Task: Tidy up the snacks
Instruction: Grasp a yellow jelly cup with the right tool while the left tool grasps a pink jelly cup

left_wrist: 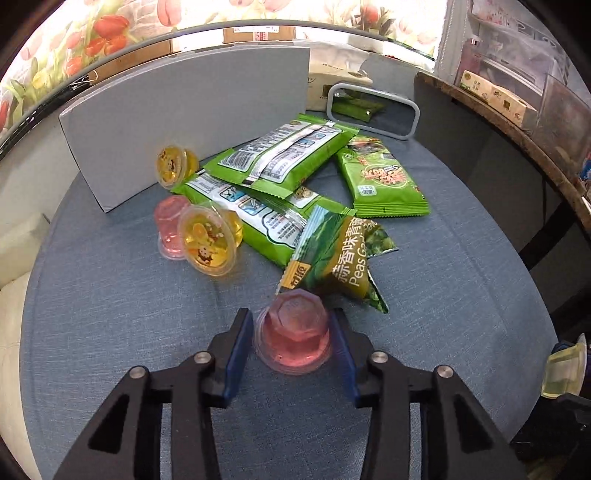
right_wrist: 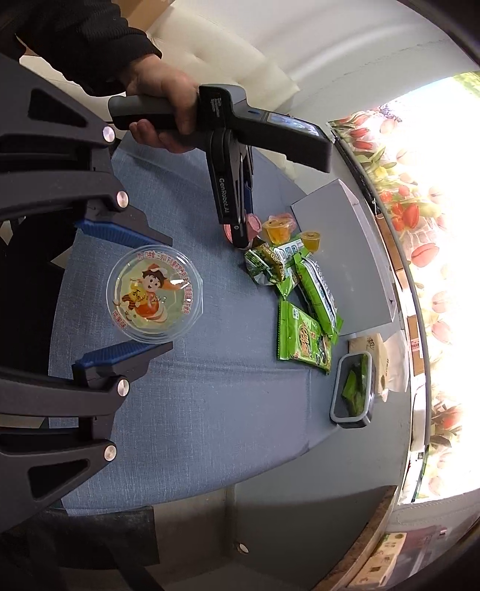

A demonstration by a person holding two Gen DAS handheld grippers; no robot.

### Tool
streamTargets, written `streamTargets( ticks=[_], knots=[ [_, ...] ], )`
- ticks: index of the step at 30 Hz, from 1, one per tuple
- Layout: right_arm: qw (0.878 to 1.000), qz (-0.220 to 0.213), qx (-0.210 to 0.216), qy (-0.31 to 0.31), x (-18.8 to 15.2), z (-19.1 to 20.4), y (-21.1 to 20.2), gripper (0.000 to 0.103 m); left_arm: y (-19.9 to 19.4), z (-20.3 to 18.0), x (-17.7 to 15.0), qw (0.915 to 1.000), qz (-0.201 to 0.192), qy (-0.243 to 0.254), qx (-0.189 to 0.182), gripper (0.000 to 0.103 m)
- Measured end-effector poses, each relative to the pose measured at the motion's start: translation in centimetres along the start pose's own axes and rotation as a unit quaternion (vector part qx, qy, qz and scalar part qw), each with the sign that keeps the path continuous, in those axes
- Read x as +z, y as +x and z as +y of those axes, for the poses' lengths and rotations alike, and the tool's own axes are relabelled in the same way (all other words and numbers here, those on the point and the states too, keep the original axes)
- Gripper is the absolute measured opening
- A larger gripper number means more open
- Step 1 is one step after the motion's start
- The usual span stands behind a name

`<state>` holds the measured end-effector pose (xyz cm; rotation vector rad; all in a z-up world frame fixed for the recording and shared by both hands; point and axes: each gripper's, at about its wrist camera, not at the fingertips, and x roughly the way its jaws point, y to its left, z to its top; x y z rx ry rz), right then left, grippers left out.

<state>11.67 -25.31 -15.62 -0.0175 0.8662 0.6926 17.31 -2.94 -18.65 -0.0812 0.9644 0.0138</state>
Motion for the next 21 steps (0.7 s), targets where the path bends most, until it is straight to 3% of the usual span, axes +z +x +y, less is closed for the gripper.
streamTargets(
  ticks=[3,9,21],
  knots=[
    [1.000,0.000,0.002,-0.002,0.0,0.2,0.0,0.051,-0.6,0.5,-0.1,0.9997,-0.002,-0.014,-0.018,0.042],
    [1.000,0.000,0.005,-0.005,0.4,0.5,0.3,0.051,-3.7,0.8,-0.4,0.9989,-0.026,-0.017,-0.035,0.042],
    [0.999,-0.010,0.021,-0.037,3.9,3.3,2.4,0.051,-13.7,2.3,-1.3,0.9942,-0.088,-0.053,-0.032,0.042]
  ],
)
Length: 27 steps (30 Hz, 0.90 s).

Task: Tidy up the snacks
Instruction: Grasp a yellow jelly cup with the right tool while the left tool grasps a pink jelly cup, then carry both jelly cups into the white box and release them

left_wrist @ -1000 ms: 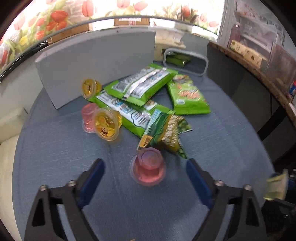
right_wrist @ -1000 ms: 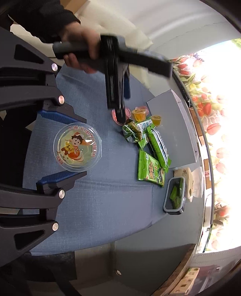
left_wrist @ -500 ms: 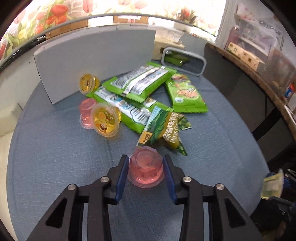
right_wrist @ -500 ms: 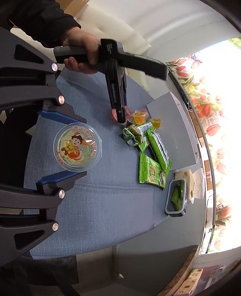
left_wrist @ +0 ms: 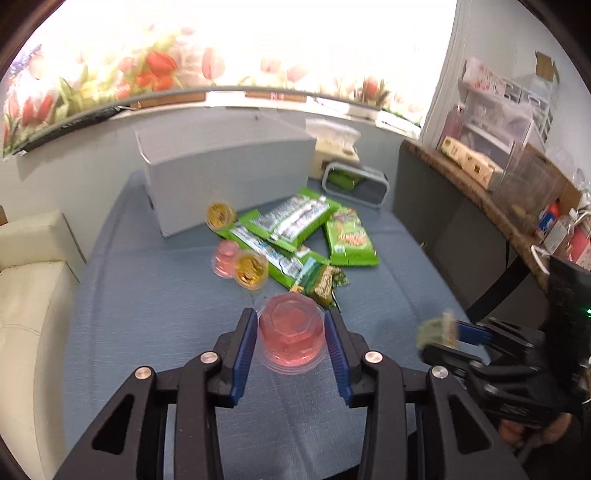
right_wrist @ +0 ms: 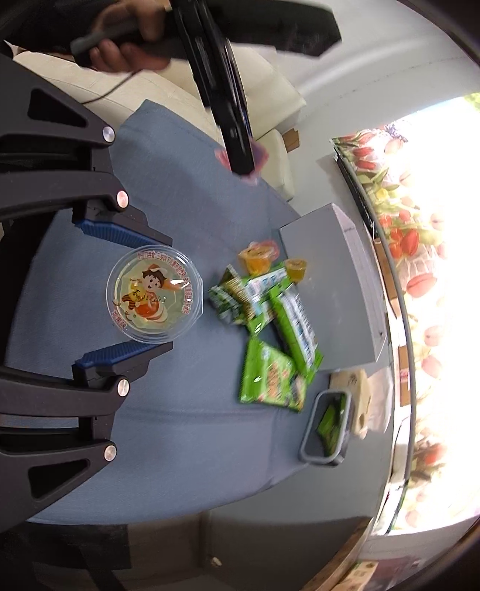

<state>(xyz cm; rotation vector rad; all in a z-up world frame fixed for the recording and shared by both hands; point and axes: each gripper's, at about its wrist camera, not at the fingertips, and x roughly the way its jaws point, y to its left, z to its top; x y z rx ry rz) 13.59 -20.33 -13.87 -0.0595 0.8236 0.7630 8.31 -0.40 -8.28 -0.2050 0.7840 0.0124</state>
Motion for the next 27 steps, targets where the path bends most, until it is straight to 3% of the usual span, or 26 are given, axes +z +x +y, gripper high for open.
streamTargets(
  ticks=[4,10,13,16,20,27],
  knots=[
    [1.000,-0.011,-0.002,-0.018,3.3,1.0,1.6,0.051,-1.9,0.8,1.6,0.9997,-0.025,0.000,0.007,0.042],
    [0.998,-0.044,-0.001,-0.044,10.6,2.1,3.7,0.051,-1.8,3.3,5.7,0.9982,-0.054,-0.021,0.016,0.042],
    [0.997,-0.060,0.006,-0.045,14.8,2.4,4.9,0.051,-0.9,4.5,8.8,0.9972,-0.068,-0.023,0.021,0.042],
    [0.997,-0.071,0.004,-0.043,19.2,2.4,6.5,0.051,0.2,6.3,12.5,0.9959,-0.078,-0.046,-0.006,0.042],
    [0.996,-0.074,-0.006,-0.049,24.3,2.5,9.3,0.051,2.4,8.9,17.6,0.9936,-0.087,-0.070,-0.015,0.042],
    [0.998,-0.031,-0.012,-0.047,29.8,1.3,16.3,0.051,8.3,12.0,22.7,0.9955,-0.060,-0.073,0.002,0.042]
  ],
)
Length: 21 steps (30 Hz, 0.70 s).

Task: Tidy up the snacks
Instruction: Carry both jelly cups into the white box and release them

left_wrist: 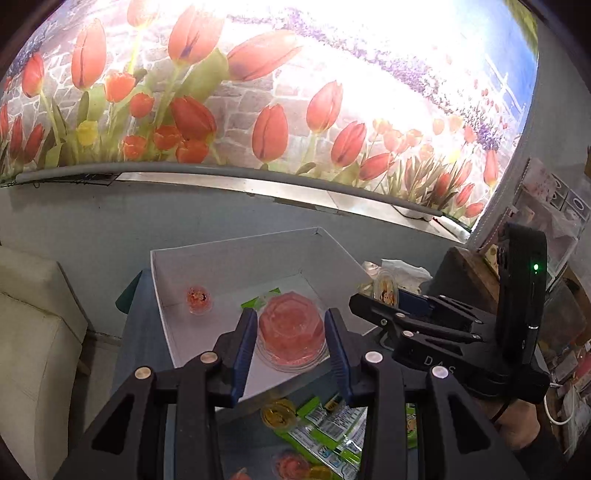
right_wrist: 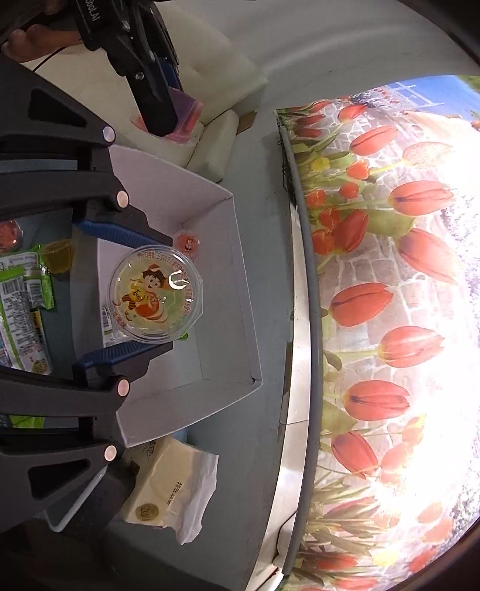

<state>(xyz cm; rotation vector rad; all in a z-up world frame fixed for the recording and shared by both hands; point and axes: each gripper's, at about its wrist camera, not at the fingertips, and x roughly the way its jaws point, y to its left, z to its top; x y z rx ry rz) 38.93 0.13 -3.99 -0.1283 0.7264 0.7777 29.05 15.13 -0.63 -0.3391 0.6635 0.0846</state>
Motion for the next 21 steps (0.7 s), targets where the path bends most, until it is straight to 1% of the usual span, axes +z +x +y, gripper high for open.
streamTargets(
  ticks=[2,5,7,10,11,12,13,14,15,17,21],
  knots=[
    [1.000,0.012,-0.003,-0.004,0.6,-0.3,1.7,0.051,2.0,0.8,0.4,0.9998,0.014,0.001,0.011,0.042],
    [1.000,0.020,-0.012,-0.007,1.2,-0.7,3.3,0.051,3.9,1.9,0.3,0.9996,0.024,-0.005,0.014,0.042],
    [1.000,0.022,-0.010,-0.005,1.3,-1.0,4.0,0.051,4.6,2.3,0.2,0.9994,0.026,-0.001,0.023,0.042],
    [0.999,0.029,-0.015,-0.010,1.3,-1.2,5.0,0.052,5.5,2.7,0.3,0.9991,0.036,-0.002,0.024,0.042],
    [0.999,0.033,-0.017,-0.015,1.3,-1.2,5.2,0.053,5.7,2.9,0.3,0.9989,0.038,-0.007,0.025,0.047],
    [0.999,0.034,-0.027,-0.017,1.2,-1.2,5.4,0.064,5.7,3.2,0.4,0.9989,0.037,-0.013,0.025,0.064],
    [0.999,0.028,-0.036,-0.018,1.0,-1.2,5.4,0.090,5.7,3.4,0.6,0.9989,0.035,-0.020,0.025,0.077],
    [0.999,0.017,-0.032,-0.023,0.8,-1.2,5.2,0.098,5.6,3.6,0.6,0.9990,0.030,-0.024,0.023,0.098],
    [0.999,0.011,-0.031,-0.028,0.7,-1.2,5.0,0.103,5.3,3.7,0.7,0.9991,0.024,-0.026,0.022,0.103],
    [0.998,0.017,-0.043,-0.033,0.5,-1.2,5.1,0.103,4.9,3.8,0.9,0.9992,0.022,-0.027,0.022,0.103],
    [0.998,0.021,-0.044,-0.028,0.4,-1.6,4.9,0.103,4.0,3.7,0.7,0.9993,0.017,-0.021,0.026,0.103]
  ],
)
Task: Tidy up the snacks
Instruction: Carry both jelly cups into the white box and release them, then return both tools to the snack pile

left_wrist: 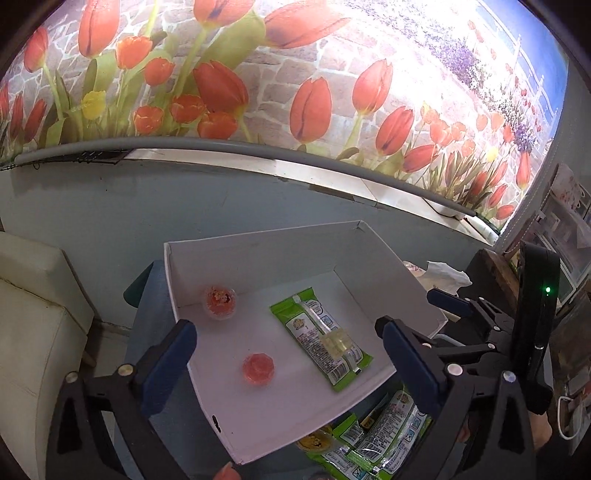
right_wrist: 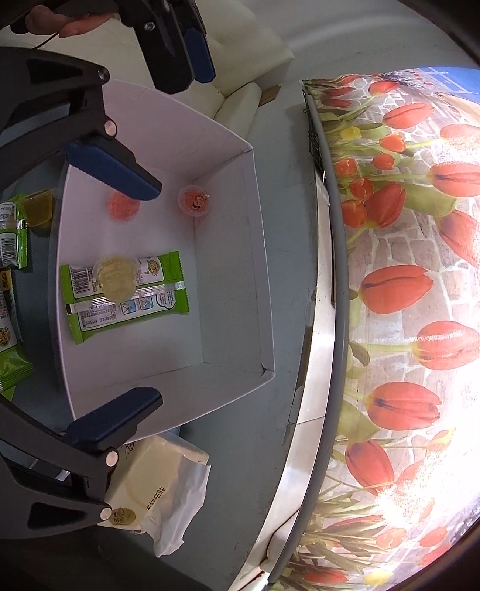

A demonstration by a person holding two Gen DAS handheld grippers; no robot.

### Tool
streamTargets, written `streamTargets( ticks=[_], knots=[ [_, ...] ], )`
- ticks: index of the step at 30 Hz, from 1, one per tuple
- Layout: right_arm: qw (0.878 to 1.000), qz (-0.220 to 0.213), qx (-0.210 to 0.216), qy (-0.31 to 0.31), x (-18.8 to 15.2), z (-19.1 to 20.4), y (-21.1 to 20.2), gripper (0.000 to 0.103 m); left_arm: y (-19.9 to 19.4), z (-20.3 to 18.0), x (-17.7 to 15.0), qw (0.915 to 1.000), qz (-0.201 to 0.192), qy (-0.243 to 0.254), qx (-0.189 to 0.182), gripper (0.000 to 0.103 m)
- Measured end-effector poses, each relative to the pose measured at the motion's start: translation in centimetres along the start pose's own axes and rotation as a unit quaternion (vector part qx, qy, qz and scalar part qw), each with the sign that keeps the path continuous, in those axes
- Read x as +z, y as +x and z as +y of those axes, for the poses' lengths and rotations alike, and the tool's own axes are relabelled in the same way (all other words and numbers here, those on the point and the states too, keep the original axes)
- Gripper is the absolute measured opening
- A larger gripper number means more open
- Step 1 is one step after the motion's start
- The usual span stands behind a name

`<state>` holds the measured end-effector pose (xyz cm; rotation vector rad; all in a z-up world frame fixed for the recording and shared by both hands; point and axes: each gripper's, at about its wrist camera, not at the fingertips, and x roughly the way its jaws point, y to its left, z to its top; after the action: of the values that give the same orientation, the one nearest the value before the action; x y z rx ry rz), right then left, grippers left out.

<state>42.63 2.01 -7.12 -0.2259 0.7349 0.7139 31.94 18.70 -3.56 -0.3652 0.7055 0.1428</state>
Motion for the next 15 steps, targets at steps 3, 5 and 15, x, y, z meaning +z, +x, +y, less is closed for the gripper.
streamTargets(
  ticks=[3,5,15],
  knots=[
    [1.000,-0.008,-0.003,0.004,-0.3,-0.2,-0.8,0.103,-0.6,-0.3,-0.3,1.0000,-0.002,0.008,0.005,0.103],
    [1.000,-0.008,-0.003,0.008,-0.6,-0.4,-1.4,0.103,-1.1,-0.6,-0.6,0.9998,-0.005,0.017,0.013,0.103],
    [0.999,-0.025,0.000,0.032,-6.6,-1.2,-8.2,0.103,-6.3,-3.0,-4.2,0.9987,-0.020,0.047,0.008,0.103]
  ],
)
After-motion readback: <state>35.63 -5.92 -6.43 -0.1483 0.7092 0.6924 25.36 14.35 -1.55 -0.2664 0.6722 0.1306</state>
